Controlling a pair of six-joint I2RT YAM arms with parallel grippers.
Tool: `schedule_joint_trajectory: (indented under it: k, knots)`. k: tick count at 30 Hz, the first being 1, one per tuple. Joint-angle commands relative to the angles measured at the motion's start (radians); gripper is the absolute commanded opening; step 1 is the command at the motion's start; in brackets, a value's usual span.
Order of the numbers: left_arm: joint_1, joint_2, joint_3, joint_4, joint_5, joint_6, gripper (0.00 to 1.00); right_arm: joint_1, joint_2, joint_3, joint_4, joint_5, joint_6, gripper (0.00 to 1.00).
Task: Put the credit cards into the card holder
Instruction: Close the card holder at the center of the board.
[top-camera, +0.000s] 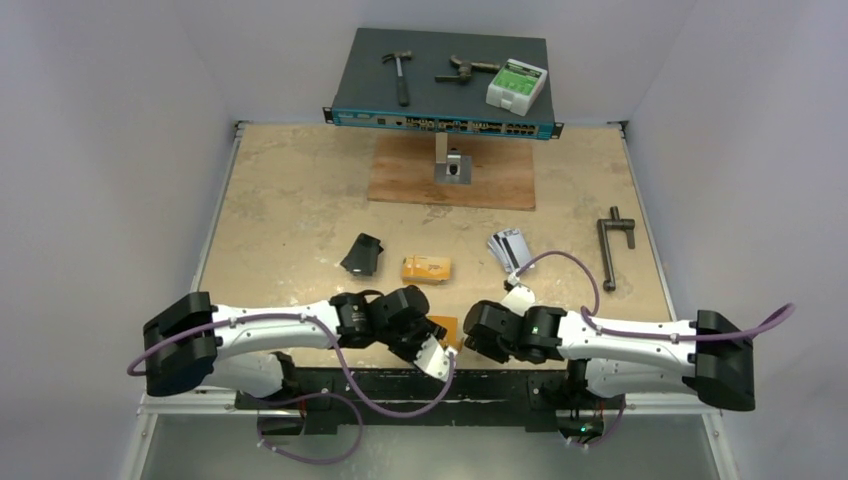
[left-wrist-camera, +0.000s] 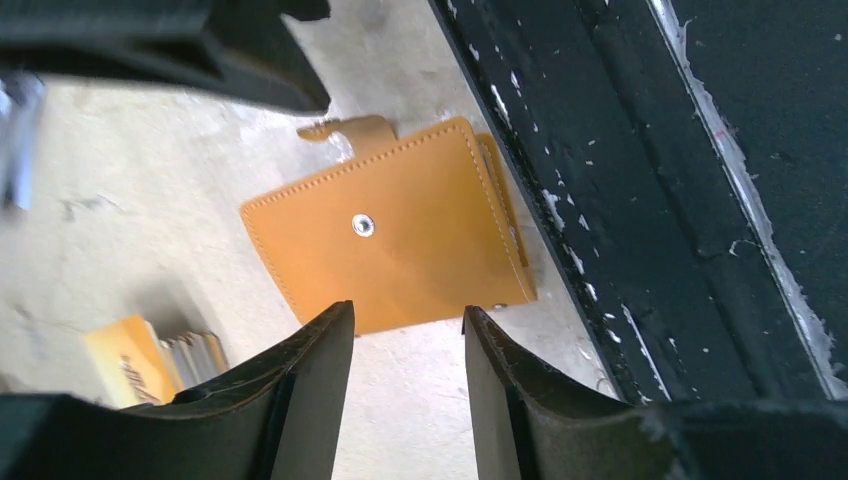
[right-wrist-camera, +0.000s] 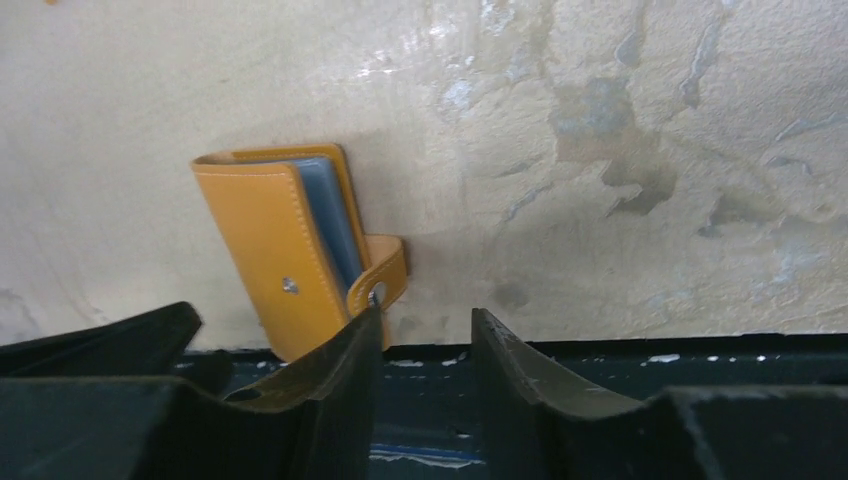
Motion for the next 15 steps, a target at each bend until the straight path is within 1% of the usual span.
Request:
schedule_joint_trajectory:
  k: [1,5,8,15]
  knots:
    - [-0.064,0.01,0.042,0.055,-0.105,0.092,0.44,0.0,-0.015,0.094,-0.05,0.044,-0.006,0.41]
    - [-0.101,0.01,0.018,0.078,-0.111,0.087,0.43,0.0,0.029,0.118,-0.013,0.017,-0.005,0.41]
    - [-0.126,0.004,-0.005,0.085,-0.127,0.086,0.43,-0.001,0.072,0.127,0.008,-0.001,-0.005,0.38]
    - [-0.162,-0.01,-0.072,0.087,-0.159,0.144,0.43,-0.033,0.129,0.141,0.018,-0.024,-0.03,0.37]
